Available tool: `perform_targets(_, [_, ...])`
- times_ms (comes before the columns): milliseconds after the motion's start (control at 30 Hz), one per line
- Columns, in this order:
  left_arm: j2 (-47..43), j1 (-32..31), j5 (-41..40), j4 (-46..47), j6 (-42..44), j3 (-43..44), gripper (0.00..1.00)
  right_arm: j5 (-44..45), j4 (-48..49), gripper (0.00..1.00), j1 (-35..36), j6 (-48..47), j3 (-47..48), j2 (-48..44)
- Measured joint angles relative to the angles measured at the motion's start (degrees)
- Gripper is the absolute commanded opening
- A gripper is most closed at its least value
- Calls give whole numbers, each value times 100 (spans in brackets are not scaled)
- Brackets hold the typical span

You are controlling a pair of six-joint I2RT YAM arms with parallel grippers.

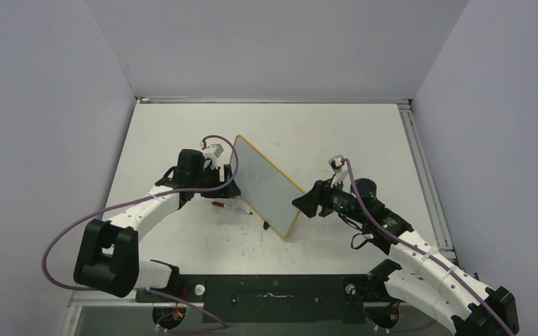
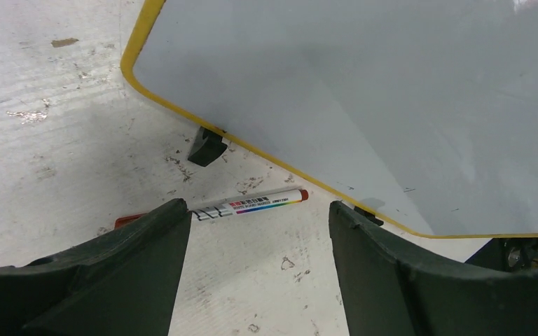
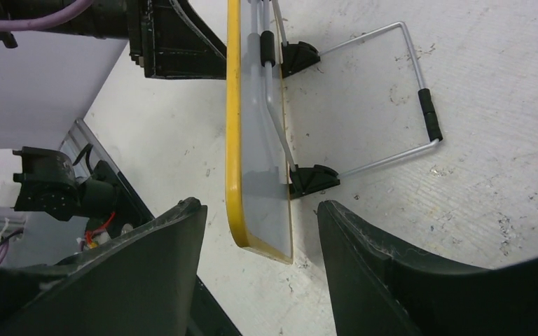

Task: Write a sentence on the whiteboard
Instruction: Move the whiteboard to the center of the board.

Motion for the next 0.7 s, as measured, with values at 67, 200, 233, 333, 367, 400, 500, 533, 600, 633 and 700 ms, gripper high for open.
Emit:
perform_targets(67, [149,0,85,87,-74,4,67,-2,164,51,48,-15,-17,107])
perform_targets(200, [448,0,251,267,-162,28,62,-15,402,36,90,-87,-55,195])
perform_targets(233, [520,-4,282,297,-184,37,62,-15,433,33,94,-111,-55,221])
perform_targets(333, [682,-20,321,367,-243,39,61,-13,476,23,94,-155,-55,293])
perform_targets(367, [697,-26,326,374,-254,39,61,-15,492,19,94,-173,-55,321])
perform_targets(400, [699,-35,326,376,-258,39,61,-22,503,14,94,-195,-55,354])
perform_targets(500, [590,-61,284,404,-269,35,62,-61,538,5,94,-343,-52,505])
perform_targets(533, [485,-63,249,404,-275,22,62,-68,546,5,92,-435,-42,564])
perform_targets(600, [116,-66,120,404,-282,-46,64,-109,579,5,81,-531,-13,688])
perform_targets(633, [-177,-66,24,404,-284,-94,64,-168,584,5,39,-584,28,752])
perform_targets(700, [-671,-52,-109,396,-286,-138,64,-332,581,5,-42,-673,105,859])
